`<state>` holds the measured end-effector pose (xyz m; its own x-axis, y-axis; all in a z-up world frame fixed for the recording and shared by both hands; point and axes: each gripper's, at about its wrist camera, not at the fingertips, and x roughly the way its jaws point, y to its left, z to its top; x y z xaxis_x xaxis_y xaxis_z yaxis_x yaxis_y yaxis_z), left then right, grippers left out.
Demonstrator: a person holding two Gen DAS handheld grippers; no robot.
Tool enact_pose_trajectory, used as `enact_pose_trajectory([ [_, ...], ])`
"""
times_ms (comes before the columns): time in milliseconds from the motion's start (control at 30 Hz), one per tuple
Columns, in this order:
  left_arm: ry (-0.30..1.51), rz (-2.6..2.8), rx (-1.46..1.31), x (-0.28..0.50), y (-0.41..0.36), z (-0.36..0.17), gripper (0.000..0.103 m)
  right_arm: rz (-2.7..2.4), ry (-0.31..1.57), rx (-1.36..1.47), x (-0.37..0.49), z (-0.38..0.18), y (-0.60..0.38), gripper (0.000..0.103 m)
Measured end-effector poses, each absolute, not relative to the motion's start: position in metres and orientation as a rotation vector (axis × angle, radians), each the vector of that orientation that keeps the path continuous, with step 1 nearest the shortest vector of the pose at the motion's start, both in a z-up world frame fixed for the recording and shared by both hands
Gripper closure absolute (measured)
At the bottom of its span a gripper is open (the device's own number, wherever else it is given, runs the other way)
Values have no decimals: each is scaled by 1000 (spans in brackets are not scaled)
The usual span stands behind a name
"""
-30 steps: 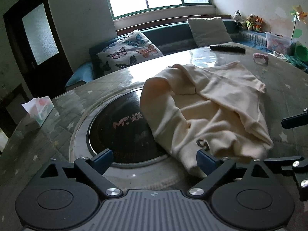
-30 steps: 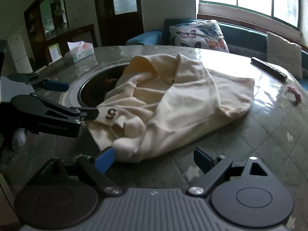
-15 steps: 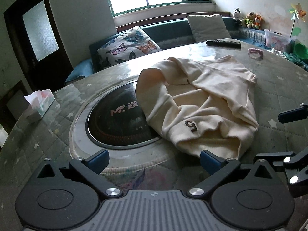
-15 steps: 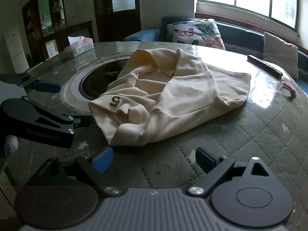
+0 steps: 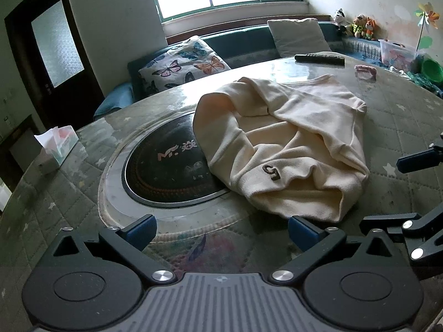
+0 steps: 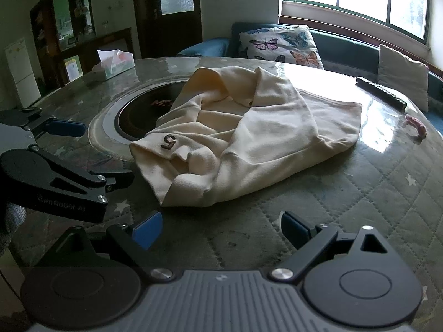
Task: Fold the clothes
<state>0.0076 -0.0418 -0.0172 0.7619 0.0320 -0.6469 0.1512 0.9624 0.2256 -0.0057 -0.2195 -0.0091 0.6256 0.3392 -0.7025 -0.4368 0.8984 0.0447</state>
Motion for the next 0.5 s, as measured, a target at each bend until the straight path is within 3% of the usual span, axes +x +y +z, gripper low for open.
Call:
enact_pose_trajectory([
  [500,709,-70,273,11,-43,-19,0,450,780,-133,-1,-10,-218,8],
])
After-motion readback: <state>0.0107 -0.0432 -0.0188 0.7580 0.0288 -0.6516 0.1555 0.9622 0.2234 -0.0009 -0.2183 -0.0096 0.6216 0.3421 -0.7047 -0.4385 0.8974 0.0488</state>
